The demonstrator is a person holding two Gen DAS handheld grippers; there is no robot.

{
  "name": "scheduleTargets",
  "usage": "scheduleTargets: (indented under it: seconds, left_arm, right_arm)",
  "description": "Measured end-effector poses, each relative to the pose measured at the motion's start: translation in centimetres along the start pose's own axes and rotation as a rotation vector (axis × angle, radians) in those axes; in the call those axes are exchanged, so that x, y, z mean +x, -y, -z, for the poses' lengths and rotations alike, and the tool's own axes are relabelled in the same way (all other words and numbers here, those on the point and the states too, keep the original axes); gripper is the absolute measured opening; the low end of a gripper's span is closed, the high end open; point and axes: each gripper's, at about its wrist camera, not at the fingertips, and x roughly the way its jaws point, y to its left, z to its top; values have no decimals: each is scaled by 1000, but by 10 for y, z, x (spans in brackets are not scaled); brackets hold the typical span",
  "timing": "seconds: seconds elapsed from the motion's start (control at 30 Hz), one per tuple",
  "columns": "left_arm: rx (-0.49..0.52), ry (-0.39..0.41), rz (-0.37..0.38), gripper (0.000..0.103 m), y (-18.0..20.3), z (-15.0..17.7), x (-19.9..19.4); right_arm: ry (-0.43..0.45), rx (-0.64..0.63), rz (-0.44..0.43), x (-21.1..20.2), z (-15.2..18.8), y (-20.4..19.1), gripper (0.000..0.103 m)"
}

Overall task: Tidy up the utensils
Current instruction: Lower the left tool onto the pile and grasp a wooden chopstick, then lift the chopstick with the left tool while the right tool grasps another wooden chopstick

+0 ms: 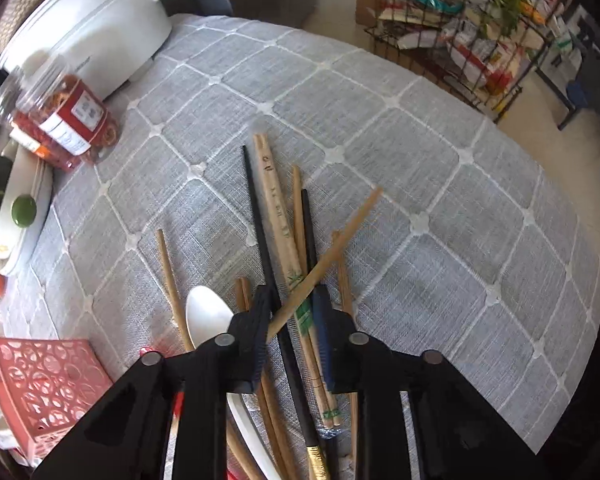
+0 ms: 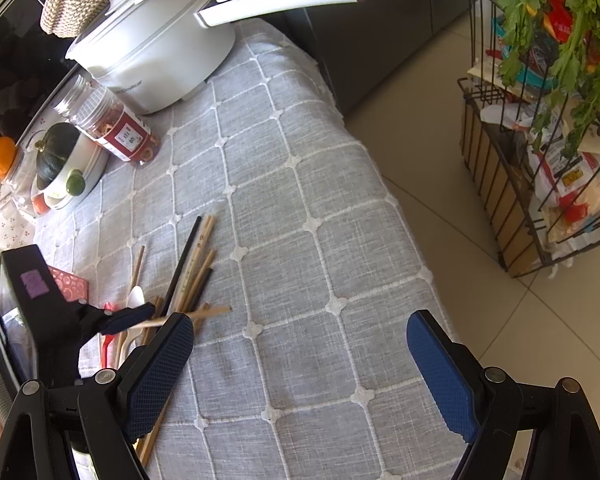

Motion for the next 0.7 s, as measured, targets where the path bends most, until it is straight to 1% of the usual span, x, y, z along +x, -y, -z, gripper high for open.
scheduleTargets:
  seconds: [0.07,0.1,0.27,0.4,0.47,0.6,0.7]
  left_arm:
    - [-47,11,15,9,-5,0,-2]
    - [-71,16,25,7,-8,0,-4]
    - [-183,49,74,7,-18,2,-15]
    - [-290,66,109,7,-29,12,-29]
    - [-334,97,119,7,-34,22,-43]
    - [-389,162,127,7,-39,49,-77]
    - [-426,202,120,7,-44,71,-100]
  right_arm:
    - [-3,-7,0,1,0,-2,91]
    - [-3,-10,1,2,0,-3,91]
    - [-11,-5,-2,5,-2,-3,91]
    - [-27,-6,-13,10,-2,-7,91]
    - [-37,-8,-24,12,-2,-10,91]
    - [-63,-4,-63,20,-1,-17,91]
    - [-85,5,-115,27,-2,-24,89]
